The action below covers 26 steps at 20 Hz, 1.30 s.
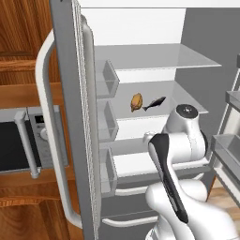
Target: Gather the onion and eggplant from the fridge and place them on a tray on the dining counter. Then gather the fish and chicken drumstick from the fridge and place them on the other tray.
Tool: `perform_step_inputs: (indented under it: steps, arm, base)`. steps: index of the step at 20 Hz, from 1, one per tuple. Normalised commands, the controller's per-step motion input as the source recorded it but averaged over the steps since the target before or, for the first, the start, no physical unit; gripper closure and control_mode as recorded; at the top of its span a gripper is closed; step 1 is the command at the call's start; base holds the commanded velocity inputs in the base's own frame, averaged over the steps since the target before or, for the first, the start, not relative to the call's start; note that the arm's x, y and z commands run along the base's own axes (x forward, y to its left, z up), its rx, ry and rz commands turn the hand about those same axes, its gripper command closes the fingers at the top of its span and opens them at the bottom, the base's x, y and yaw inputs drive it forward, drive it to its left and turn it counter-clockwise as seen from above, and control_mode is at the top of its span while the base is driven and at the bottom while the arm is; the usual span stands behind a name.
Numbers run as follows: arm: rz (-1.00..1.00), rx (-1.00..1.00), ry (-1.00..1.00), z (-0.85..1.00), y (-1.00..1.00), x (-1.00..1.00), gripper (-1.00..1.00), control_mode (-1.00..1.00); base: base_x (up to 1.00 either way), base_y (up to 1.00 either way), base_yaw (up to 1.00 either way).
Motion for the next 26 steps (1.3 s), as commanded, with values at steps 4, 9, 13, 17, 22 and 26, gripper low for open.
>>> perform_step_inputs:
  steps: [4, 9, 13, 17, 22, 26]
  arm:
    - [0.0, -0.06, -0.08, 0.28, -0.09, 0.0, -1.0, -1.0]
    - [-0.02, 0.03, -0.11, 0.12, -0.41, 0.0, -1.0, -1.0]
    - [-0.05, 0.01, -0.19, 0.04, -0.3, 0.0, -1.0, -1.0]
    - [-0.03, 0.0, -0.18, 0.24, -0.04, 0.0, -1.0, -1.0]
    - [-0.05, 0.0, -0.13, 0.44, 0.0, 0.0, -1.0, -1.0]
    - [-0.07, -0.01, -0.2, 0.28, -0.09, 0.03, -1.0, -1.0]
  base:
    - [0.0, 0.0, 0.0]
    - [0.0, 0.0, 0.0]
    - [0.0, 0.0, 0.0]
    - [0.0, 0.0, 0.0]
    - [0.0, 0.0, 0.0]
    - [0.0, 0.0, 0.0]
